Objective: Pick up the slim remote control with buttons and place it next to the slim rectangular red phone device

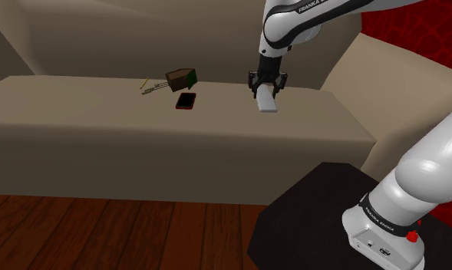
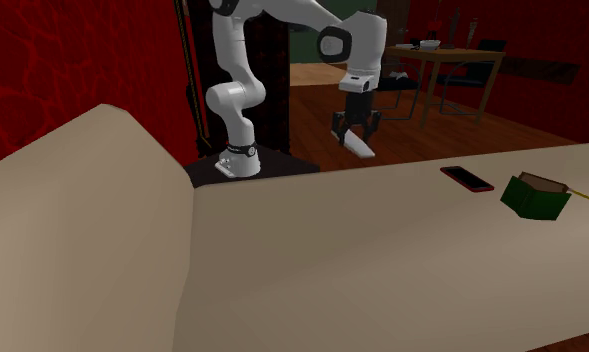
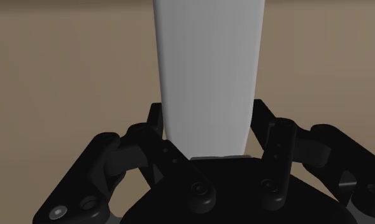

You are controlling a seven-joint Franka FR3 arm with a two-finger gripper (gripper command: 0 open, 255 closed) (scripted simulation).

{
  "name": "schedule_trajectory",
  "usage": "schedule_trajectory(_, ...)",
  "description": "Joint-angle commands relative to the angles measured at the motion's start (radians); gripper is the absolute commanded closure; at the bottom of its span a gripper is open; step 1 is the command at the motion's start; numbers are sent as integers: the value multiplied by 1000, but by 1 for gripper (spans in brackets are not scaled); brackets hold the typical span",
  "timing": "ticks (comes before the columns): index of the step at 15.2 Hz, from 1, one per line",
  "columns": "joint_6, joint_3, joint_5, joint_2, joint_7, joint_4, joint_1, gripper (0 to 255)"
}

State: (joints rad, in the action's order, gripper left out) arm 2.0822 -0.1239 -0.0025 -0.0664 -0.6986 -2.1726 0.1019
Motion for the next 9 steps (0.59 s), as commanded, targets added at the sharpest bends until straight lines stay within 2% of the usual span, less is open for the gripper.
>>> schedule_trajectory(1, -10, -26, -3, 39, -50, 49, -22, 255)
schedule_trajectory(9, -72, -100, -42, 229, -227, 295, -110, 255)
